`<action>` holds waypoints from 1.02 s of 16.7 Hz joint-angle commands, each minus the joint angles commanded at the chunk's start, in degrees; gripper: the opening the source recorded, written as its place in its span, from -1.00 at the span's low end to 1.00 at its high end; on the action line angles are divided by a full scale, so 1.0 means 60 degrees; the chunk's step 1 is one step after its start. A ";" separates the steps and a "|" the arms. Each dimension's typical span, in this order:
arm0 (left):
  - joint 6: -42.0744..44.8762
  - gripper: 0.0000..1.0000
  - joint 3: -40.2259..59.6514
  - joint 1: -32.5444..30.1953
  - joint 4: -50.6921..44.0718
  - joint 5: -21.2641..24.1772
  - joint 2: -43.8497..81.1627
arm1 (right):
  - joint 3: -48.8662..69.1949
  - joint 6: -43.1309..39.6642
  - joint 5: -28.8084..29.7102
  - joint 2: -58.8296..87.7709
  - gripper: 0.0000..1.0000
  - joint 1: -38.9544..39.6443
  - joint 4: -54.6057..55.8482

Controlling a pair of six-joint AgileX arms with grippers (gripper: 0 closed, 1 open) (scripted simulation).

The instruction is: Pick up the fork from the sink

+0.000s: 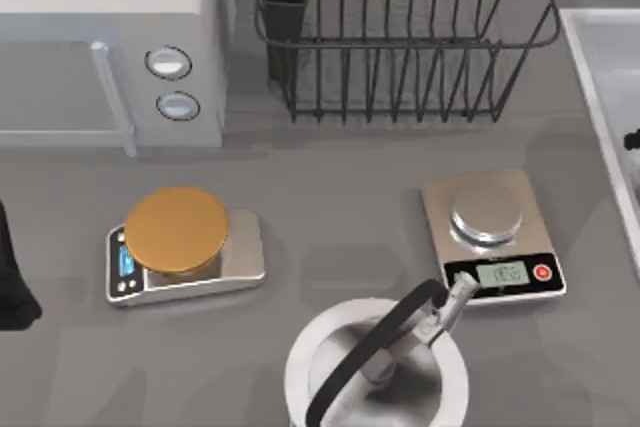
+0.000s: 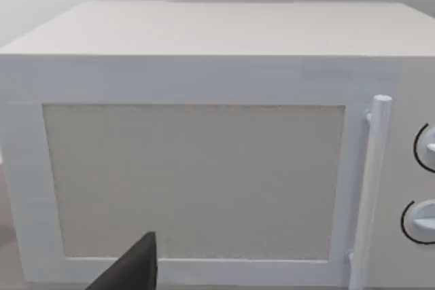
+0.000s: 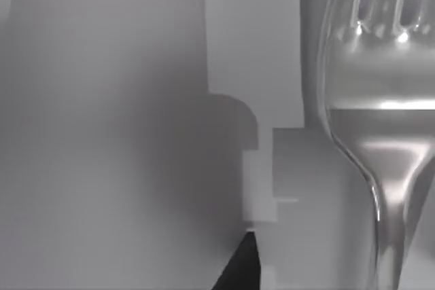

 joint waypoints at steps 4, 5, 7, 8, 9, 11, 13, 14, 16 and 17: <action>0.0000 1.00 0.0000 0.0000 0.0000 0.0000 0.0000 | 0.0000 0.0000 0.0000 0.0000 -1.00 0.0000 0.0000; 0.0000 1.00 0.0000 0.0000 0.0000 0.0000 0.0000 | 0.0000 0.0000 0.0000 0.0000 -1.00 0.0000 0.0000; 0.0000 1.00 0.0000 0.0000 0.0000 0.0000 0.0000 | 0.0000 0.0000 0.0000 0.0000 -1.00 0.0000 0.0000; 0.0000 1.00 0.0000 0.0000 0.0000 0.0000 0.0000 | 0.0000 0.0000 0.0000 0.0000 -1.00 0.0000 0.0000; 0.0000 1.00 0.0000 0.0000 0.0000 0.0000 0.0000 | 0.0000 0.0000 0.0000 0.0000 -1.00 0.0000 0.0000; 0.0000 1.00 0.0000 0.0000 0.0000 0.0000 0.0000 | 0.0113 0.0070 -0.0079 -0.0426 -1.00 0.0028 -0.0108; 0.0000 1.00 0.0000 0.0000 0.0000 0.0000 0.0000 | 0.0255 0.0068 -0.0080 -0.0453 -1.00 0.0026 -0.0256; 0.0000 1.00 0.0000 0.0000 0.0000 0.0000 0.0000 | 0.0453 0.0065 -0.0081 -0.0501 -1.00 0.0023 -0.0480; 0.0000 1.00 0.0000 0.0000 0.0000 0.0000 0.0000 | 0.1017 0.0058 -0.0084 -0.0674 -1.00 0.0018 -0.1227; 0.0000 1.00 0.0000 0.0000 0.0000 0.0000 0.0000 | 0.1354 0.0055 -0.0085 -0.0797 -1.00 0.0016 -0.1728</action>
